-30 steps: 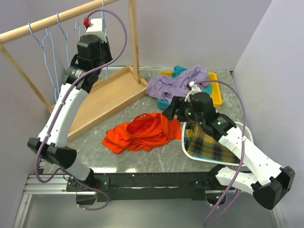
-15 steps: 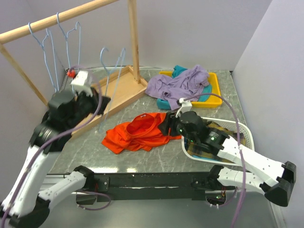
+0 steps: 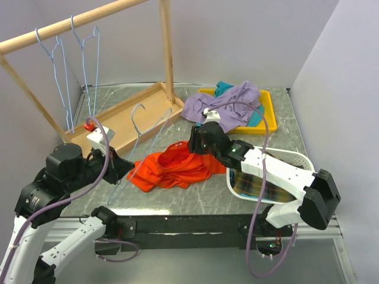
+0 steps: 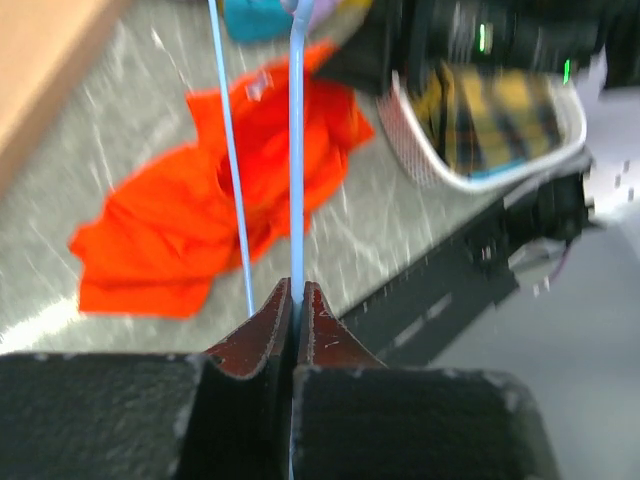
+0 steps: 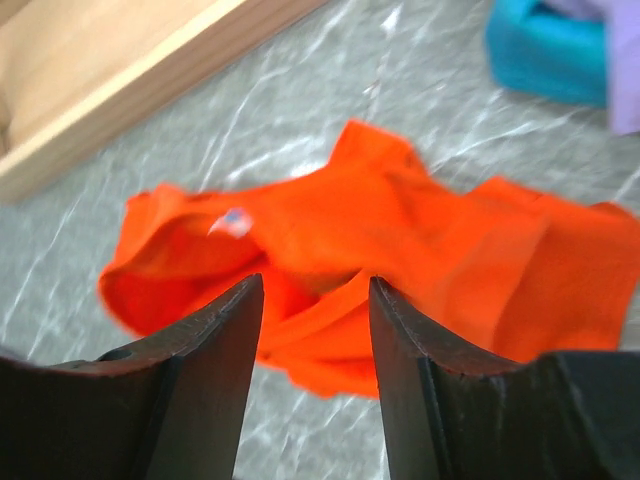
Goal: Place the t-shirt on the hanger
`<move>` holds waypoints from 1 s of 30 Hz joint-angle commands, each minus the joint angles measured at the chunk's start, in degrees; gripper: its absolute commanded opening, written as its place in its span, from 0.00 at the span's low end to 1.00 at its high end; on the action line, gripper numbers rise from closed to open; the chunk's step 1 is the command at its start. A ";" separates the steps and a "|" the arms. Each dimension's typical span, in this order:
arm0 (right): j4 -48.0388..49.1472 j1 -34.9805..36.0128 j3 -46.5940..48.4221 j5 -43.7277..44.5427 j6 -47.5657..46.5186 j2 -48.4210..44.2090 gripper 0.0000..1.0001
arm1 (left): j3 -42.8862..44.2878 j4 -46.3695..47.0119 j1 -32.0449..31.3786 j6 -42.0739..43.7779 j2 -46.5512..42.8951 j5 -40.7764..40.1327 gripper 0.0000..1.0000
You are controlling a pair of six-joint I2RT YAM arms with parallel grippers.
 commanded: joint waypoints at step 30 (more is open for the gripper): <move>-1.26 -1.22 5.49 10.08 -4.03 4.50 0.53 | -3.48 -4.72 -16.14 -2.22 8.22 -6.04 0.01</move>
